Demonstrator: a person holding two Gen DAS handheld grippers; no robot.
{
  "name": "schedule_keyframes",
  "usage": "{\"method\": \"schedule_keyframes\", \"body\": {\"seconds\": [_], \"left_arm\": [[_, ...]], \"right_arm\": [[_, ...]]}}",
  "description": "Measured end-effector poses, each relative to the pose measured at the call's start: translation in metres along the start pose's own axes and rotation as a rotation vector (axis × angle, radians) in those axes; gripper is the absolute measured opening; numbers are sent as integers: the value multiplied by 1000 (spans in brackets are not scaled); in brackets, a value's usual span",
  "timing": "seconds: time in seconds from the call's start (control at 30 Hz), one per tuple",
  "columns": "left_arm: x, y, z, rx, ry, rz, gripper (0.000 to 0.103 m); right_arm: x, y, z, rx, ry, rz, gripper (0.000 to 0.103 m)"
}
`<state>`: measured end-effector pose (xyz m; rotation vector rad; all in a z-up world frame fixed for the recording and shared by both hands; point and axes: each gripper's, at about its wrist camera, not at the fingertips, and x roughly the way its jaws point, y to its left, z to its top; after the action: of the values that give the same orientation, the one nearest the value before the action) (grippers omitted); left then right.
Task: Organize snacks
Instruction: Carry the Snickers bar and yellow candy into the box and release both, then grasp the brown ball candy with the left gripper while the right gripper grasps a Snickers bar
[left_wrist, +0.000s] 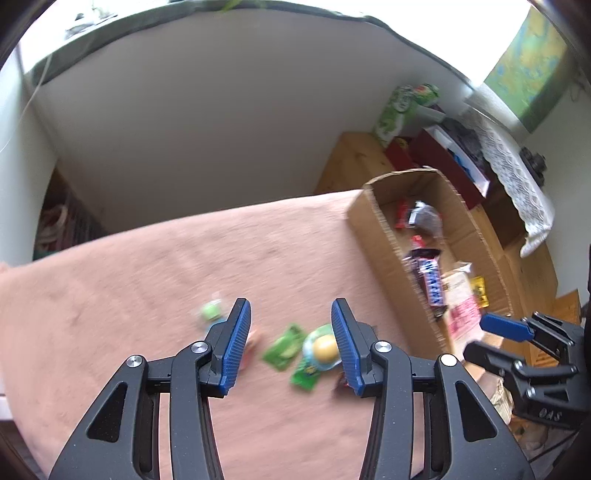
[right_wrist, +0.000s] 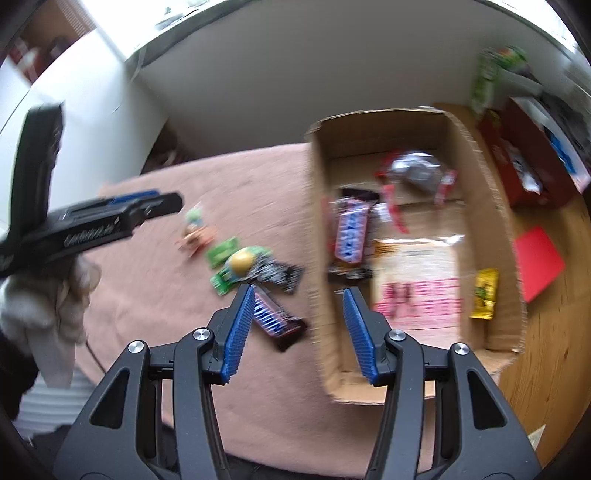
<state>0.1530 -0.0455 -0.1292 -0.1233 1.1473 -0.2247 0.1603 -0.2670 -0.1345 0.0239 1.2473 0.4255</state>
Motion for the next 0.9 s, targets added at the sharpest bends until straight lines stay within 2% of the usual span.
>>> {"method": "schedule_keyframes", "body": {"seconds": [0.23, 0.37, 0.53, 0.77, 0.9], "left_arm": [[3, 39, -20, -75, 26, 32, 44], [8, 49, -29, -87, 46, 41, 44], [17, 47, -36, -45, 61, 39, 44], [27, 39, -38, 14, 61, 15, 31], [32, 54, -34, -80, 60, -20, 31]], "right_arm": [[21, 35, -7, -107, 66, 33, 52], [39, 46, -11, -132, 108, 26, 52], [61, 54, -13, -148, 165, -9, 52], [78, 53, -9, -152, 200, -39, 52], [85, 53, -7, -147, 205, -57, 52]]}}
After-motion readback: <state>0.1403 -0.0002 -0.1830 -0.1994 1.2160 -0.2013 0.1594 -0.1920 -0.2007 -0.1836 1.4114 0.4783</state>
